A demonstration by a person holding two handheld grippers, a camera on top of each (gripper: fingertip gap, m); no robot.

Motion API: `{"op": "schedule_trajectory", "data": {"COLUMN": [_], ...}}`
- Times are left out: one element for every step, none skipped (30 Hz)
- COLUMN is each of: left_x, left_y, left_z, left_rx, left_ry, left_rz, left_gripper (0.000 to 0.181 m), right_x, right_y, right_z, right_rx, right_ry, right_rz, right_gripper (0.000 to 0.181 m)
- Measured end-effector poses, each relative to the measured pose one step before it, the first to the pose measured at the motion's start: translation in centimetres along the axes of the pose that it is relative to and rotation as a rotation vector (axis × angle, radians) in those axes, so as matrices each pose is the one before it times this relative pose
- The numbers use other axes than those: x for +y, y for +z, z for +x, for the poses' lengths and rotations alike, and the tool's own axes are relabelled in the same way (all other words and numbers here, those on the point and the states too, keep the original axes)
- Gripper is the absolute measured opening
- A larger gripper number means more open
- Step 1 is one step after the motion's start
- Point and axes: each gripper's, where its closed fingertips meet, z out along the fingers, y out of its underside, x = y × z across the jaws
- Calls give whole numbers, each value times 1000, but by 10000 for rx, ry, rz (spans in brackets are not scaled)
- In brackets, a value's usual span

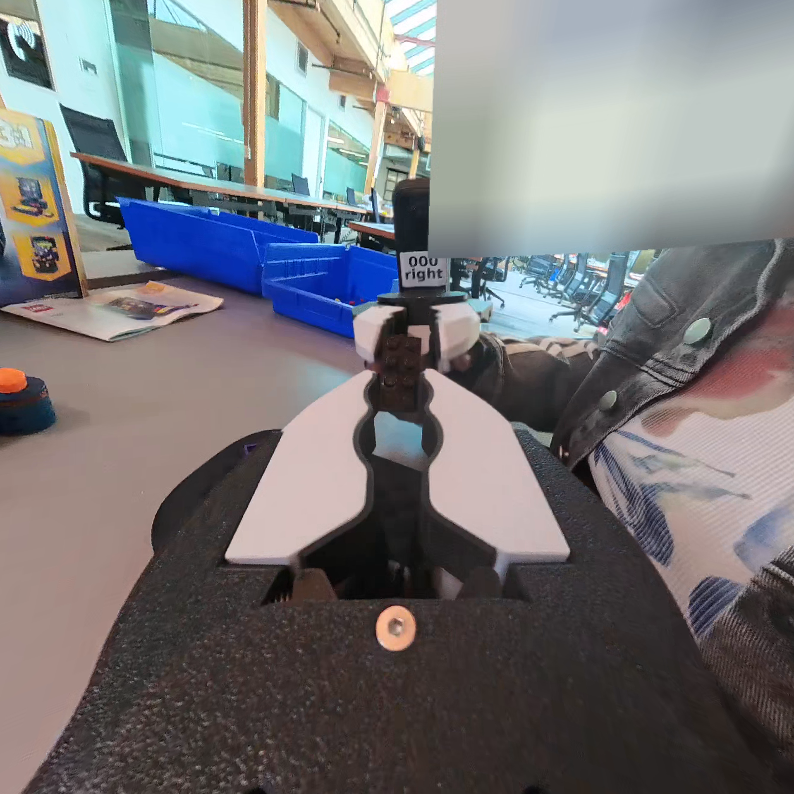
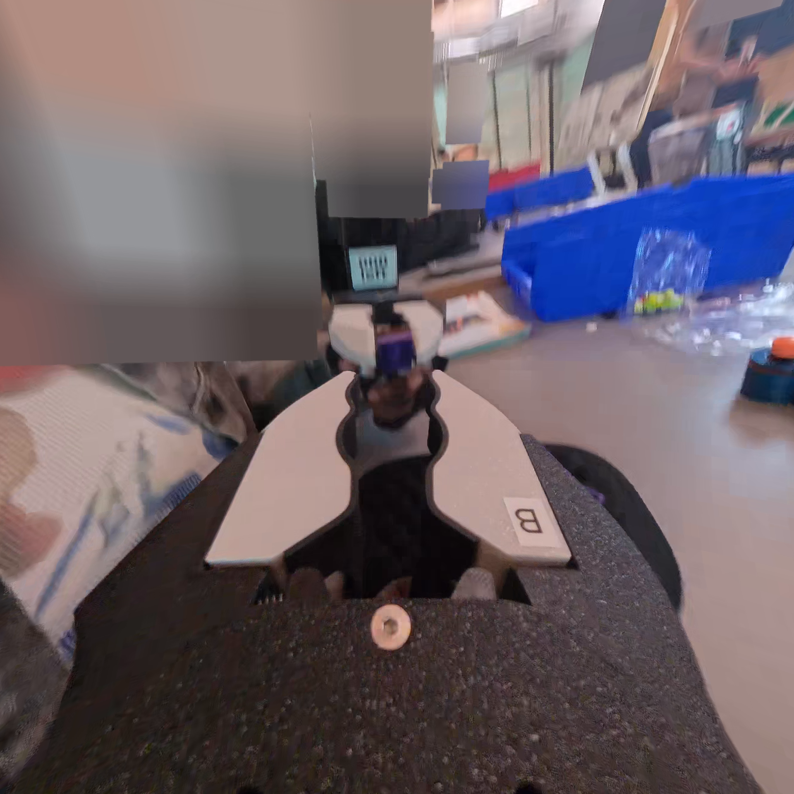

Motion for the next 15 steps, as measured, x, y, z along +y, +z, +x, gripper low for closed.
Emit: {"op": "schedule_trajectory", "data": {"left_x": [-179, -201, -256, -276, -233, -113, 5, -22, -133, 15, 139, 167, 247, 373, 409], "left_y": [30, 50, 40, 13, 3, 31, 63, 57, 47, 24, 22, -8, -28, -12, 25], "left_z": [55, 61, 106, 88, 96, 178, 108, 133, 150, -8, 0, 30, -10, -90, -76], "left_rx": [-45, -13, 52, 62, 87, 138, 99, 109, 110, 1, 8, 29, -18, -99, -138], "left_ry": [13, -47, -124, -178, -172, -141, -127, -98, -88, -17, 41, 82, 181, 320, 430], "left_rz": [183, 216, 268, 287, 262, 193, 115, 124, 165, 41, -62, -145, -280, -449, -544], "left_gripper": [16, 16, 16, 16, 16, 16, 16, 16, 16, 16, 16, 16, 17, 22, 29], "right_x": [-791, -349, -18, 110, 17, -172, -325, -310, -100, -26, 61, 127, 216, 340, 436], "right_y": [273, 403, 456, 401, 300, 181, 102, 50, 26, -15, -40, -56, -66, -78, -72], "right_z": [-118, -208, -201, -153, -64, 60, -61, -70, 20, 22, 2, -48, -6, 34, -79], "right_rx": [-99, -140, -108, -74, -13, 49, -61, -78, 10, 56, 58, 19, 25, 61, 5], "right_ry": [223, 131, 57, -43, -76, -4, 72, 97, -26, -147, -201, -189, -125, -146, -249], "right_rz": [574, 290, 96, 25, 101, 211, 281, 225, 59, -41, -130, -195, -295, -412, -499], "right_gripper": [29, 31, 31, 31, 29, 27, 24, 19, 16, 16, 16, 16, 15, 15, 16]}}
